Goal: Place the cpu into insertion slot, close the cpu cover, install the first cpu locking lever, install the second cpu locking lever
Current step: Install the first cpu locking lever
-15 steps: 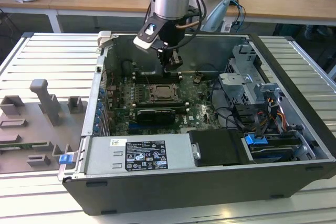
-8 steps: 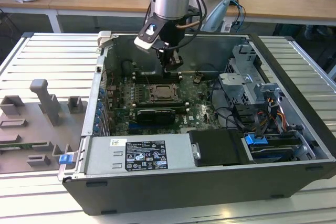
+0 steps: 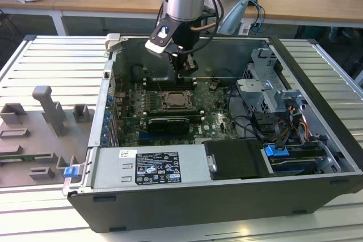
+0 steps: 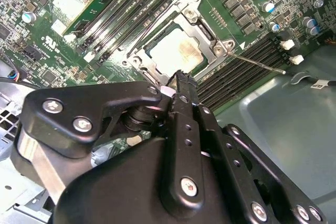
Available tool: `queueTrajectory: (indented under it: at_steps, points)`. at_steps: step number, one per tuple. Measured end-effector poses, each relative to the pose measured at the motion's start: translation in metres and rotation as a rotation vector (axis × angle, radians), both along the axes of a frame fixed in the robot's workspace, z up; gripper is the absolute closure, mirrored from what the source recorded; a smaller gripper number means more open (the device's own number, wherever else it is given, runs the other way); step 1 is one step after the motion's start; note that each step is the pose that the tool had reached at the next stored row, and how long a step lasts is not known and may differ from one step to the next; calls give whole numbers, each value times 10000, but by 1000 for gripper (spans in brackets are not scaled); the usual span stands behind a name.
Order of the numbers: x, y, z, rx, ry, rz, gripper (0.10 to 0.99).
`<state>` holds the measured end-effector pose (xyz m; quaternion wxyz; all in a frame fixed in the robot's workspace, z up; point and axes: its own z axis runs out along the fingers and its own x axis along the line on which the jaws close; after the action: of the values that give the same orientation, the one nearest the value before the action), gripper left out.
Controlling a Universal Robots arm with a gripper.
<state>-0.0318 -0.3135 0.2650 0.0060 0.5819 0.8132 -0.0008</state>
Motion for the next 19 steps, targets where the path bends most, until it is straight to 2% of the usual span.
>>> queueTrajectory:
  at_steps: [12, 15, 19]
  points:
    - [0, 0, 0, 0, 0, 264, 980]
    - [0, 0, 0, 0, 0, 508, 980]
    - [0, 0, 0, -1, 0, 1185, 980]
